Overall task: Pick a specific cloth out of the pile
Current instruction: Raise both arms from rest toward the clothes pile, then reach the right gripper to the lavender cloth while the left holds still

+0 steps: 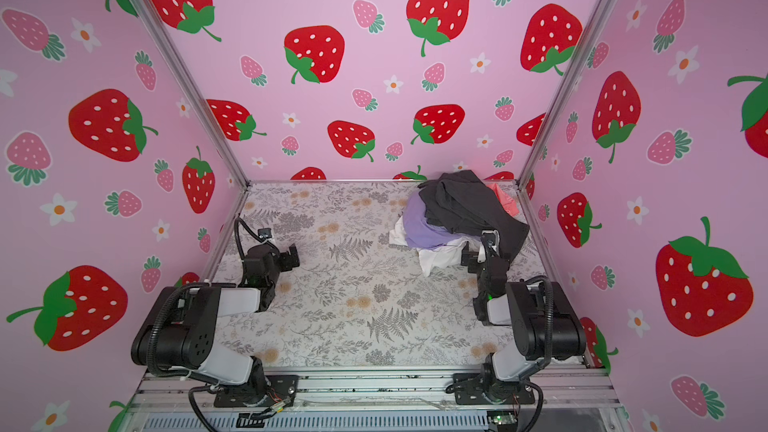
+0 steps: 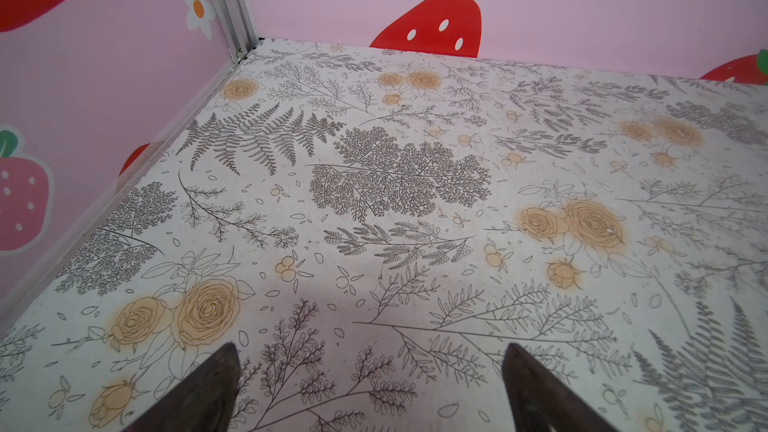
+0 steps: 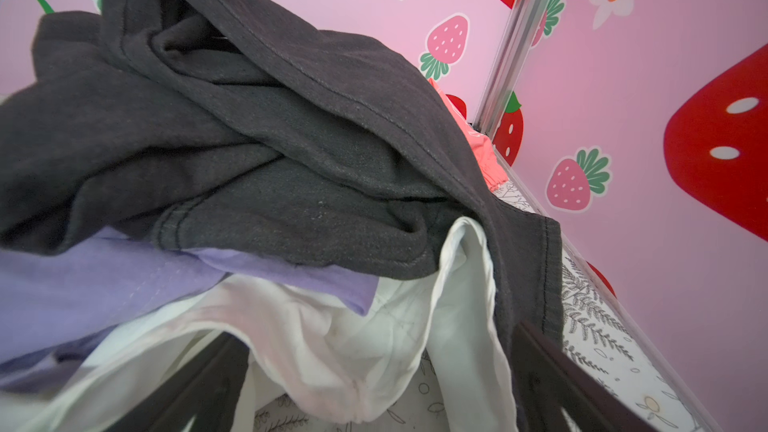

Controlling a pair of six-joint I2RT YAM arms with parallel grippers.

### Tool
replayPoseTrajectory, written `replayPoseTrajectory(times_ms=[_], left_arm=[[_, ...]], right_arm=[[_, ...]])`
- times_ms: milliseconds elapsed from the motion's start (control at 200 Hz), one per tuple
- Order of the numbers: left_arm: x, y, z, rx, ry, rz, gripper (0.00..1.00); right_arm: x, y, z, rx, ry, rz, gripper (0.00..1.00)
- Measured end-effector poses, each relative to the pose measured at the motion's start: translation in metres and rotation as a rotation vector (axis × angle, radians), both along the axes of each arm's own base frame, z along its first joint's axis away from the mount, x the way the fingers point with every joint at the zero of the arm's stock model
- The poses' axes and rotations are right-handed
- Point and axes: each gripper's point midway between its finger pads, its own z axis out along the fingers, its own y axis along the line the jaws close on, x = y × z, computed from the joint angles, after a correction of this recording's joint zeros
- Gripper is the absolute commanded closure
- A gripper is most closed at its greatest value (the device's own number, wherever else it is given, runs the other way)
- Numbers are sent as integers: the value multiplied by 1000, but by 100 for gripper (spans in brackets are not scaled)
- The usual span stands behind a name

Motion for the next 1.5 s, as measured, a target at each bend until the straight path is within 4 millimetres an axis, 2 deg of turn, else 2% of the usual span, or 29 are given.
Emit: replayPoseTrajectory(times_ms=[50,110,225,335,490,565,620,711,821,916,1021,1086,1226,1346,1501], left_arm=[[0,2,6,4,15,14,1],[2,4,23,6,-1,22,1],[0,5,75,-17,-88,39,1],[-12,-1,126,-54,-167,13,1],[-32,-24,190,-121,-215,-109,1],[-40,-43,214,-166,-209,-207,1],[-46,-59,224,-204,-193,-293,1],[-59,-91,225,-290,-121,-466,1],[-75,-125,209,-420,-6,-645,1],[-86,-142,202,-515,56,-729,1],[-99,-157,207,-601,62,-817,1],[-104,-164,211,-660,51,-867,1],[-104,-175,207,-761,84,-920,1],[-93,-175,183,-808,174,-875,1],[-78,-175,156,-865,263,-822,1]], right_arm=[[1,-1,7,-1,1,-10,0],[4,-1,20,1,-11,-18,0],[8,1,46,15,-28,-31,0],[9,5,65,24,-4,-38,0],[5,9,92,43,45,-61,0],[-2,15,103,55,61,-52,0],[-9,22,108,62,73,-34,0],[-21,40,112,62,97,14,4],[-32,65,119,53,130,73,8],[-37,86,129,48,151,121,9],[-37,110,139,53,171,165,12],[-34,126,139,66,201,186,16],[-24,159,118,75,291,216,18],[-15,183,91,41,376,208,18],[1,203,59,5,469,171,21]])
